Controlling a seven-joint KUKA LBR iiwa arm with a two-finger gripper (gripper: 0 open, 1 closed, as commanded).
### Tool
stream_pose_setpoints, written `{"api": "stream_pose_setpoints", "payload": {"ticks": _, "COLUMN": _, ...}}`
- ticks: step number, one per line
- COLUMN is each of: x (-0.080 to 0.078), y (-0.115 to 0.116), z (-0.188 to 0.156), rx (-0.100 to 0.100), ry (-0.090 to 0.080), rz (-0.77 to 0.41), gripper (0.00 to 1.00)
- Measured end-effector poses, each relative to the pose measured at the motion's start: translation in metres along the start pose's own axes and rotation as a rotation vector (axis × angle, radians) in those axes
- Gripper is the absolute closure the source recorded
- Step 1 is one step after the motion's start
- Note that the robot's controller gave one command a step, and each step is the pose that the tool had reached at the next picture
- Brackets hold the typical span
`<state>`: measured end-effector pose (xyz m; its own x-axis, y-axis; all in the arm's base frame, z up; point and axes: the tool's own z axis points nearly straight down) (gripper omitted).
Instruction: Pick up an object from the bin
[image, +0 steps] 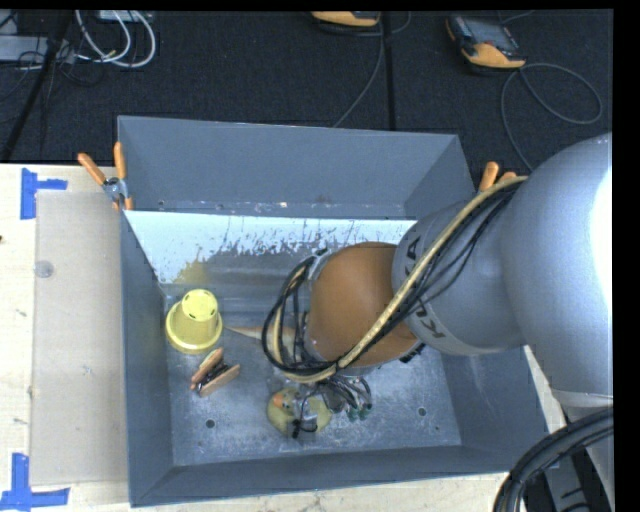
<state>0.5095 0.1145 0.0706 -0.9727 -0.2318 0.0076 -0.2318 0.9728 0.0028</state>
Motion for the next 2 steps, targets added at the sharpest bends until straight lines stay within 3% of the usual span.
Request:
{"api": "stream_pose_setpoints", "payload": {"ticks": 1, "x": -0.0034, "y": -0.0053, "z": -0.1119, "rx": -0.001, "ry": 0.001, "rz": -0.003, "gripper": 1.00}}
{"api": "stream_pose_setpoints", "payload": {"ticks": 2, "x": -0.0034, "y": -0.0056, "z": -0.1119, "rx": -0.001, "ry": 0.001, "rz": -0.002, "gripper": 1.00}}
